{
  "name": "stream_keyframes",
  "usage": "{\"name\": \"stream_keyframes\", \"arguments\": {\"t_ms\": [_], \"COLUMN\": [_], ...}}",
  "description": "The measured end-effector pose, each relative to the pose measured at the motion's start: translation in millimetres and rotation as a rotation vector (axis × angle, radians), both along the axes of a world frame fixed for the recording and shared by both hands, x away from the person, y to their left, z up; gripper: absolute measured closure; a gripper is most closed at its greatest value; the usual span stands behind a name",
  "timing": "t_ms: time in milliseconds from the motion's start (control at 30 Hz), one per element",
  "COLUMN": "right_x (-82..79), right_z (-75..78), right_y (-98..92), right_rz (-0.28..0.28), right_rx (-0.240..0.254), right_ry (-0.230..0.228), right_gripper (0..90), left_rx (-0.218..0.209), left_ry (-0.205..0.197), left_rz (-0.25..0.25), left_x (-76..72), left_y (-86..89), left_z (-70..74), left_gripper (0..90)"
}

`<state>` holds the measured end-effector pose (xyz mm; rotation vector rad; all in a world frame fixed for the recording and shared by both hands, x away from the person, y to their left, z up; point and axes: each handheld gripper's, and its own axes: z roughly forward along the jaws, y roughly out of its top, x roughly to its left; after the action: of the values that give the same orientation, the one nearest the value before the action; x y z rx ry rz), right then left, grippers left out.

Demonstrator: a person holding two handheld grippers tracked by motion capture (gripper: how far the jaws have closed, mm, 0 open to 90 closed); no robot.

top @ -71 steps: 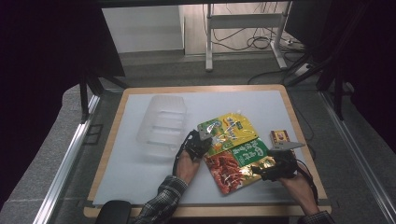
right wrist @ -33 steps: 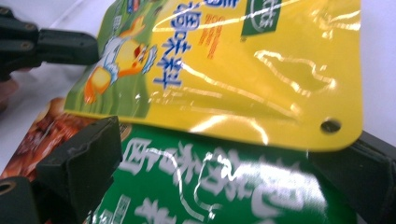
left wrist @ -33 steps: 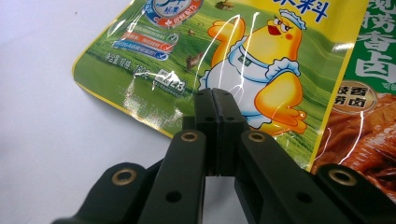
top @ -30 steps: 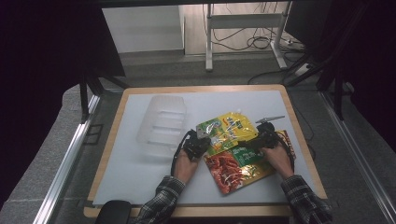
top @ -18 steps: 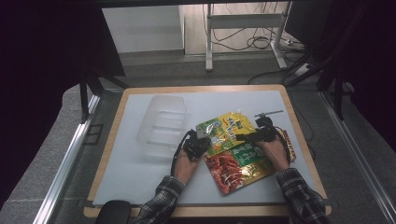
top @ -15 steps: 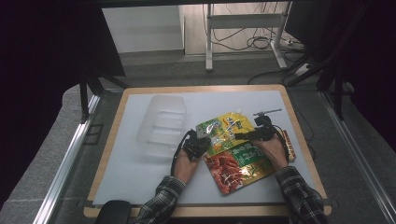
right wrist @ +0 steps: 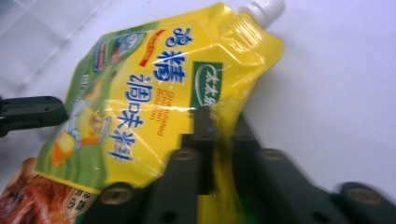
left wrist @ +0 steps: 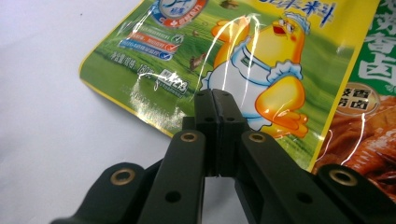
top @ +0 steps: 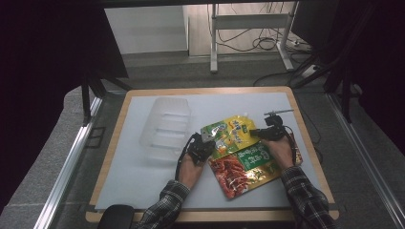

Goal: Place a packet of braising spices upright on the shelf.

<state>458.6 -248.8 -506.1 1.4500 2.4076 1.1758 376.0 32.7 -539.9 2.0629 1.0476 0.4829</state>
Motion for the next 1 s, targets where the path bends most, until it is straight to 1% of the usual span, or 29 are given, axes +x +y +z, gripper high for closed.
{"name": "stream_keyframes", "arguments": {"t_ms": [33, 67, 100, 167, 200, 233, 267, 333, 367, 400, 467, 533, 600, 633, 733, 800, 833, 867, 900, 933, 967, 1000], "right_x": [-0.1, -0.5, -1.3, -2.7, -3.2, -3.2, -3.7, -3.8, -4.7, -5.3, -6.3, -6.9, -7.8, -8.3, -9.7, -10.5, -11.0, -11.0, -11.6, -11.8, -12.0, -12.0], "right_z": [0.6, 1.0, 1.6, 3.5, 4.8, 4.8, 9.0, 10.9, 15.9, 18.3, 23.1, 26.9, 31.9, 34.1, 40.9, 45.2, 47.3, 47.3, 50.9, 52.7, 54.4, 54.4], "right_y": [0.2, 1.3, 3.2, 5.8, 6.5, 6.5, 6.1, 5.5, 5.2, 5.6, 6.1, 6.4, 6.7, 7.3, 8.8, 9.6, 10.1, 10.1, 10.5, 10.6, 10.6, 10.6], "right_rz": [0.003, 0.006, 0.005, 0.012, 0.011, 0.011, 0.011, 0.015, 0.018, 0.021, 0.029, 0.033, 0.041, 0.044, 0.056, 0.064, 0.066, 0.066, 0.073, 0.076, 0.079, 0.079], "right_rx": [-0.002, -0.012, -0.03, -0.057, -0.06, -0.06, -0.048, -0.042, -0.028, -0.026, -0.024, -0.016, -0.004, -0.001, 0.009, 0.017, 0.02, 0.02, 0.024, 0.03, 0.036, 0.036], "right_ry": [0.006, 0.005, -0.001, -0.01, -0.015, -0.015, -0.024, -0.026, -0.032, -0.039, -0.049, -0.055, -0.061, -0.065, -0.077, -0.088, -0.09, -0.09, -0.096, -0.096, -0.097, -0.097], "right_gripper": [87.2, 88.0, 88.5, 88.8, 88.8, 88.8, 88.9, 88.9, 88.9, 88.9, 88.9, 88.9, 88.9, 88.9, 88.9, 88.9, 88.9, 88.9, 88.8, 88.8, 88.8, 88.8], "left_rx": [-0.006, -0.002, 0.003, 0.002, -0.018, -0.018, -0.047, -0.052, -0.06, -0.063, -0.083, -0.085, -0.095, -0.093, -0.105, -0.101, -0.093, -0.093, -0.089, -0.089, -0.092, -0.092], "left_ry": [0.005, 0.002, -0.002, -0.004, -0.005, -0.005, -0.01, -0.009, -0.008, -0.011, -0.02, -0.021, -0.03, -0.033, -0.054, -0.057, -0.062, -0.062, -0.064, -0.064, -0.062, -0.062], "left_rz": [0.001, 0.009, 0.015, 0.018, 0.02, 0.02, 0.014, 0.012, 0.014, 0.011, 0.011, 0.01, -0.002, -0.005, -0.021, -0.021, -0.029, -0.029, -0.035, -0.035, -0.047, -0.047], "left_x": [0.3, 0.2, 0.0, -0.3, -1.1, -1.1, -2.9, -4.1, -6.6, -7.6, -10.1, -10.9, -15.7, -16.9, -22.4, -23.9, -27.4, -27.4, -31.2, -31.2, -35.9, -35.9], "left_y": [0.4, 0.5, 0.5, 1.1, 3.0, 3.0, 5.3, 6.3, 6.9, 7.5, 8.1, 8.4, 9.7, 10.2, 11.2, 11.0, 11.0, 11.0, 10.7, 10.7, 11.0, 11.0], "left_z": [0.5, 0.9, 1.6, 2.3, 4.2, 4.2, 6.7, 7.8, 9.2, 9.9, 11.4, 12.2, 16.2, 17.2, 19.8, 20.5, 22.0, 22.0, 23.2, 23.2, 23.8, 23.8], "left_gripper": [90.0, 90.0, 86.1, 82.8, 80.9, 78.9, 76.9, 74.6, 73.4, 72.8, 70.8, 67.9, 64.7, 62.1, 55.8, 51.3, 48.8, 47.2, 45.3, 43.3, 40.8, 39.6]}}
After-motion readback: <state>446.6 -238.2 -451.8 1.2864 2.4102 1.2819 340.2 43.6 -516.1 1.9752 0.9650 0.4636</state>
